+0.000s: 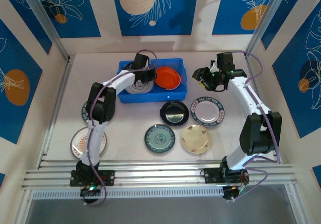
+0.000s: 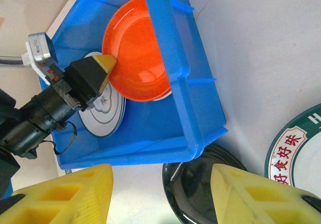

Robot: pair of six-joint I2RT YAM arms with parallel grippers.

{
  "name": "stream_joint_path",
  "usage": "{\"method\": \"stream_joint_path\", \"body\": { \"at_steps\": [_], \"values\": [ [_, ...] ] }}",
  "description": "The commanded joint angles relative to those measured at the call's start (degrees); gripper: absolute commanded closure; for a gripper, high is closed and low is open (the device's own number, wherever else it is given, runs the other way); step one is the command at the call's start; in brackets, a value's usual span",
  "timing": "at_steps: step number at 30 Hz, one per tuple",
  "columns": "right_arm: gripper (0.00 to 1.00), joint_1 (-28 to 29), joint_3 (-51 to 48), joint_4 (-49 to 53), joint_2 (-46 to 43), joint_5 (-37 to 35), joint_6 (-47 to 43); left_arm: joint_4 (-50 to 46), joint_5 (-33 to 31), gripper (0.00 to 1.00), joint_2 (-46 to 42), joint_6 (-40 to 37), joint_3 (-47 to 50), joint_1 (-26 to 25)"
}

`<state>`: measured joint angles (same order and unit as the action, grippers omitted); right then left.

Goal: Place the plates into the plastic bin on the countertop

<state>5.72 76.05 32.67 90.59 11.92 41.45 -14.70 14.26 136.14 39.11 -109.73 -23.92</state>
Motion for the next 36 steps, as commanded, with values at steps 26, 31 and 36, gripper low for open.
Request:
{"method": "stream_joint_path", "body": {
  "at_steps": [26,31,36],
  "values": [
    [0.45,2.77,-1.51,6.08,-2.22,-6.16,-6.18,-15.62,-6.92,0.37,0.19,-9.63,-13.03,-2.61],
    [0.45,2.72,-1.25,6.27,-2.26,-6.08,-6.44,-15.48,-7.93,0.38,-0.34,-10.06,-12.9,-3.05],
    [0.45,2.64,-1.02,6.36,-2.49,-5.78,-6.47,-14.08,-8.84,0.31,-2.71,-11.58,-10.91,-4.0]
  ]
}}
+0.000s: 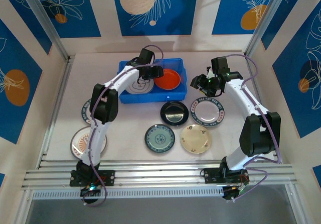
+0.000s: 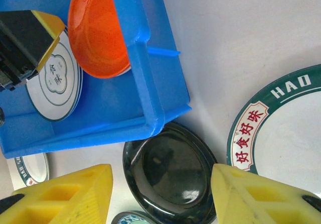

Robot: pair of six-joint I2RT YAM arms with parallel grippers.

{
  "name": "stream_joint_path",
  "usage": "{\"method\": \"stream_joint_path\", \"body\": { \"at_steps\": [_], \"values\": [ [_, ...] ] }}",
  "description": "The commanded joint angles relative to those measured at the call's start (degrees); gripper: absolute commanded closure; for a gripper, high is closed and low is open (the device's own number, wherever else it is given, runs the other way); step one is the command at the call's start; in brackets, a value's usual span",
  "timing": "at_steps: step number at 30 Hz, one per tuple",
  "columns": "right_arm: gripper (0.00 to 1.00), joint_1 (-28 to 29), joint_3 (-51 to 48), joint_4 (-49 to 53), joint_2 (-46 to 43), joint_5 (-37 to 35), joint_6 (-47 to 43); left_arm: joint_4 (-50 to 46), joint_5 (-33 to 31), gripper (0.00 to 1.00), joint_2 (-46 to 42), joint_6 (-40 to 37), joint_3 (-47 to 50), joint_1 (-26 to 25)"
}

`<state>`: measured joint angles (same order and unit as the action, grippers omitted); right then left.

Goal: Place the plates into the plastic bin on the countertop

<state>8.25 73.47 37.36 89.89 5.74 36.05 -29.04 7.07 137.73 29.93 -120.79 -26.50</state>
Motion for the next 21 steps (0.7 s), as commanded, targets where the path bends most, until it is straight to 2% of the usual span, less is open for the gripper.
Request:
{"method": "stream_joint_path", "body": {
  "at_steps": [1,4,10,21],
  "values": [
    [0.45,0.05,1.56,1.59,-1.86,0.39,-0.99,1.18,-2.3,0.28,-5.53,-3.03,1.38,-1.68],
    [0.45,-0.17,1.22,1.48,-2.25,0.94,-0.82,3.25,-4.16,0.2,-9.56,-4.61,5.19,-2.39],
    [0.45,-0.25,-0.71,0.93,-4.09,0.85,-0.32,7.23,-4.17,0.2,-21.07,-6.24,15.97,-3.53],
    [0.46,1.35,-7.93,-0.49,-9.82,2.55,0.51,4.64,-3.03,0.23,-40.35,-9.05,35.2,-9.9]
  ]
}}
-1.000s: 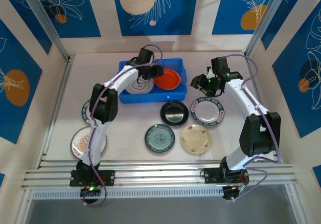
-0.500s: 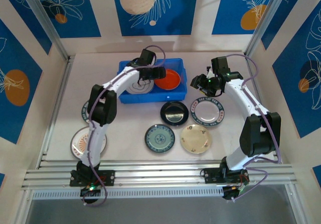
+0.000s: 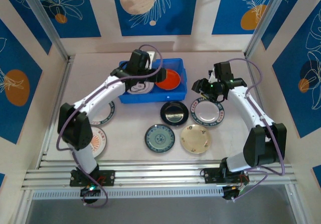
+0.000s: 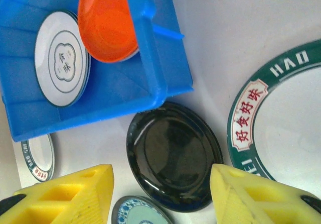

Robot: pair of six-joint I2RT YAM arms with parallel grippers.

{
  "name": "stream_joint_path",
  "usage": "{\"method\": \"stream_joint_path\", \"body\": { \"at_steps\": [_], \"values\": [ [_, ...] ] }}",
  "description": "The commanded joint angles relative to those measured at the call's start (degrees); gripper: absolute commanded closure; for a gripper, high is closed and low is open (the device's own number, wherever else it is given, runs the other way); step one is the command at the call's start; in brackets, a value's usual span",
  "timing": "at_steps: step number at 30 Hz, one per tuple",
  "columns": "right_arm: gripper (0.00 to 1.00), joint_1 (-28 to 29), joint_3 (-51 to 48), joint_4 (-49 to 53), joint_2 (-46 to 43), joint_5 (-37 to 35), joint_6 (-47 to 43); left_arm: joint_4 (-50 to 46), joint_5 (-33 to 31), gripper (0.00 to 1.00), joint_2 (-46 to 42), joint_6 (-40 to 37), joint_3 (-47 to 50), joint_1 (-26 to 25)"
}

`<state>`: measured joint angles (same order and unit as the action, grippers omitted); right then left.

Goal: Place the plates into the plastic bin on the countertop

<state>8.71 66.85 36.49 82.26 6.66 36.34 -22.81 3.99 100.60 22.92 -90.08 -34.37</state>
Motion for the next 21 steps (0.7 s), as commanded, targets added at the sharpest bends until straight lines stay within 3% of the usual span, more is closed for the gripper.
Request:
{"method": "stream_joint_path", "body": {
  "at_steps": [1,4,15,21],
  "values": [
    [0.46,1.36,-1.77,0.98,-2.91,1.27,0.15,-1.87,0.05,0.23,-4.82,-2.42,6.3,-2.96],
    [0.46,3.02,-3.78,2.67,-5.18,-0.02,-0.32,-3.01,-0.29,0.24,-8.85,-3.32,11.49,-5.96],
    [0.48,6.44,-14.04,3.62,-11.52,-0.07,1.92,-0.57,11.43,0.3,-17.06,1.19,25.89,-8.27],
    [0.49,10.19,-16.03,3.07,-12.57,0.73,2.23,-2.14,10.48,0.32,-20.47,2.03,29.39,-8.54]
  ]
}}
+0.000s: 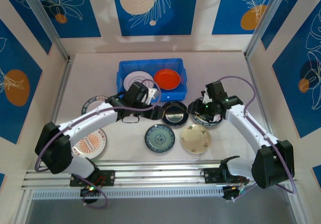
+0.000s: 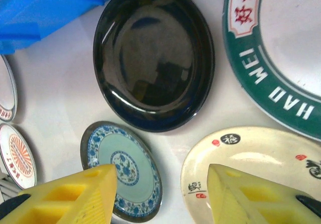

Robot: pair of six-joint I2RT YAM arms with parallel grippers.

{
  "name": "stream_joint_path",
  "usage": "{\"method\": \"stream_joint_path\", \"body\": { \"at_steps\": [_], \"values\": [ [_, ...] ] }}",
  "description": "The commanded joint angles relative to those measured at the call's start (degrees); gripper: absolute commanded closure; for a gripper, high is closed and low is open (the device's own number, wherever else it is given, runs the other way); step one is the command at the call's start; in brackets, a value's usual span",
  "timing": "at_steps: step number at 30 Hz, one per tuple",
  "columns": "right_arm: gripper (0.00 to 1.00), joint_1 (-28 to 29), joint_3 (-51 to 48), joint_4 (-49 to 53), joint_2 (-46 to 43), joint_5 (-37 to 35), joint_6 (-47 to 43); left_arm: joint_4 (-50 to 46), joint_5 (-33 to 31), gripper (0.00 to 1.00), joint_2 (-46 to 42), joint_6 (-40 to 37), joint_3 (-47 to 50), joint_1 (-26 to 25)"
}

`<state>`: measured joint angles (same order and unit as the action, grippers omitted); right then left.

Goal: Place the plates into the plastic bin on the countertop

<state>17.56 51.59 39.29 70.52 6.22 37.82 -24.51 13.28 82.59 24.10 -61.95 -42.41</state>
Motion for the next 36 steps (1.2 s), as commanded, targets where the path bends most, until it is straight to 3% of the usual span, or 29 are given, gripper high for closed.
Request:
{"method": "stream_joint_path", "body": {
  "at_steps": [1,17,36],
  "values": [
    [0.49,2.27,-0.92,-0.1,-0.89,1.16,0.91,-0.46,0.91,0.32,-2.85,1.03,1.66,-0.53],
    [0.51,17.11,-2.64,-7.25,-0.01,-0.27,6.12,-3.64,0.09,0.35,-8.44,1.52,8.77,-0.54],
    [0.52,22.33,-2.63,-9.05,0.92,0.26,8.4,-12.95,-4.95,0.36,-23.22,7.48,20.73,-0.05]
  ]
}}
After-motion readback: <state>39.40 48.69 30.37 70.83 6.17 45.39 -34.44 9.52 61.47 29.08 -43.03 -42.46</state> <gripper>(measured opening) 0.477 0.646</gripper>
